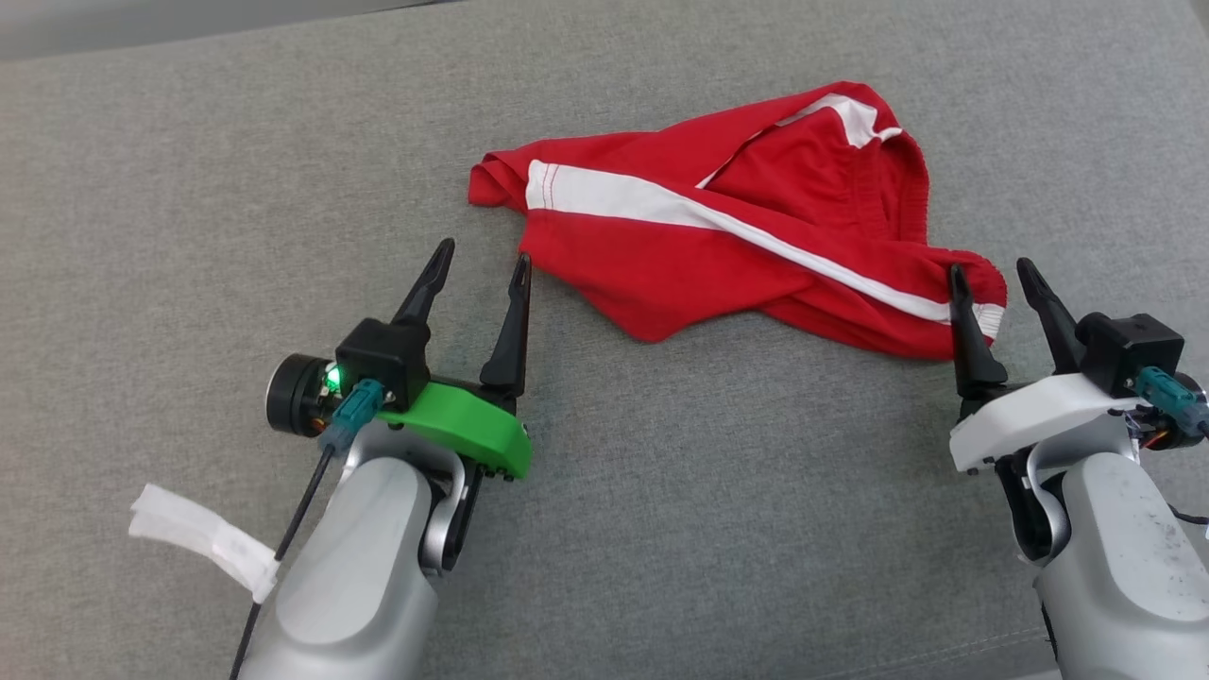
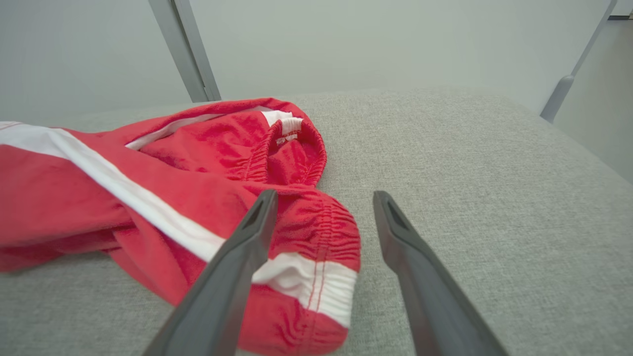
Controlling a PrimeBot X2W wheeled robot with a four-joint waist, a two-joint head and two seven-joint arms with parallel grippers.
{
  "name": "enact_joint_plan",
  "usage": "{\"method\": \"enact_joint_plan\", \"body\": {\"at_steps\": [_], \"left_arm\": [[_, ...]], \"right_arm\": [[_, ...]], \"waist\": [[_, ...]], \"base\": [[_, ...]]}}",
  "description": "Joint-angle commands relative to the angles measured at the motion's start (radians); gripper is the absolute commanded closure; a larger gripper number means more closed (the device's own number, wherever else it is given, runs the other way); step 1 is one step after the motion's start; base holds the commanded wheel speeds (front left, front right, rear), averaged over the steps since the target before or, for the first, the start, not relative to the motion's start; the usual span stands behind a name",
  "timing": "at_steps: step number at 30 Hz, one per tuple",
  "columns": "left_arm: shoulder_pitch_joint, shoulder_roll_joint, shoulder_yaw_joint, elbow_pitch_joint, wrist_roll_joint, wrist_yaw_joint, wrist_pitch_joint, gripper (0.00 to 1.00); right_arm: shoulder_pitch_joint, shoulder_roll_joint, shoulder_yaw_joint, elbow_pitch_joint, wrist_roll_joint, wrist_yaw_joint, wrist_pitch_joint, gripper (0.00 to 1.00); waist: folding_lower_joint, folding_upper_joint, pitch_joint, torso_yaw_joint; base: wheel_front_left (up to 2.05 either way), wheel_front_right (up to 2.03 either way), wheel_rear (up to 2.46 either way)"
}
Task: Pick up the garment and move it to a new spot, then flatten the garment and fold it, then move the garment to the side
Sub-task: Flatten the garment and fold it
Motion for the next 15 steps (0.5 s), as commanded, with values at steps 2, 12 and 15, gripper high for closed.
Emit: {"method": "enact_joint_plan", "body": {"at_steps": [2,12,15], "left_arm": [[-0.062,0.006,-0.017,0.059,-0.032,-0.01,0.001,0.0],[-0.186,0.005,-0.062,0.238,-0.143,-0.05,0.001,0.0],[-0.201,0.006,-0.071,0.268,-0.157,-0.06,0.001,0.0]], "right_arm": [[-0.013,0.011,0.006,-0.009,-0.01,-0.001,-0.004,0.0],[-0.032,0.041,0.022,-0.036,-0.018,-0.001,-0.004,0.0],[-0.035,0.047,0.024,-0.04,-0.019,-0.001,-0.004,0.0]], "waist": [[0.0,-0.0001,0.045,-0.045],[0.0,-0.0001,0.089,-0.08],[0.0,-0.0001,0.093,-0.082]], "base": [[0.0,0.0,0.0],[0.0,0.0,0.0],[0.0,0.0,0.0]]}}
